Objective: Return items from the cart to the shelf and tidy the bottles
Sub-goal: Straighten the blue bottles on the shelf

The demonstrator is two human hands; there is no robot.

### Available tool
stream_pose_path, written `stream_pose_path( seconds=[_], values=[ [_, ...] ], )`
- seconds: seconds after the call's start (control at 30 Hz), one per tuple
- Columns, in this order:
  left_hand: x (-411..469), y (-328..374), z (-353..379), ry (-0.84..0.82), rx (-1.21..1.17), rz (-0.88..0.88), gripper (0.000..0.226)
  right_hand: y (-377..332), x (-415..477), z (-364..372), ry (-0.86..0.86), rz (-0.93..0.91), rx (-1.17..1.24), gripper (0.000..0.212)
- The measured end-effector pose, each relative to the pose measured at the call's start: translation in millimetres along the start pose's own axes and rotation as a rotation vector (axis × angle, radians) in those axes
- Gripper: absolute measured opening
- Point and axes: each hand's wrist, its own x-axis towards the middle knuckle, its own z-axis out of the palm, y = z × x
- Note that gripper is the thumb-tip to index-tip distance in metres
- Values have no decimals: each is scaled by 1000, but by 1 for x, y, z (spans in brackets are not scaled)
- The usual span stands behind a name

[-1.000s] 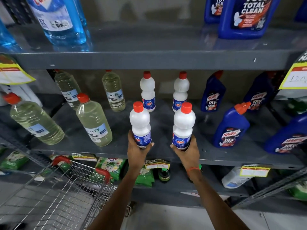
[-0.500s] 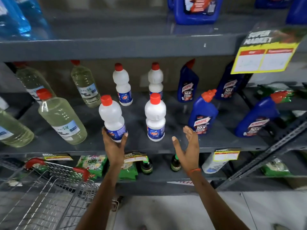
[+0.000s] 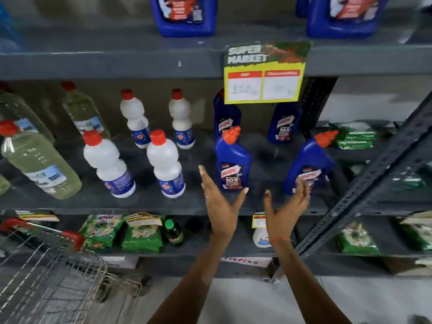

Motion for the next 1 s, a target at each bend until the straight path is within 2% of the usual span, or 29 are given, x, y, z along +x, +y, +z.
stream_pose_path(
  seconds=[0.13, 0.23, 0.53, 1.0],
  values=[
    [1, -2, 49, 34, 3, -226, 133, 35, 34, -23, 13, 209, -112, 116],
    [8, -5, 61, 129, 10, -274, 134, 37, 45, -21, -76, 298, -91, 129],
    [20, -1, 81, 288, 32, -335, 115, 40, 60, -15, -60, 338, -119, 121],
    [8, 4, 74, 264, 68, -336, 113, 41, 63, -18, -56, 345, -141, 121]
  ],
)
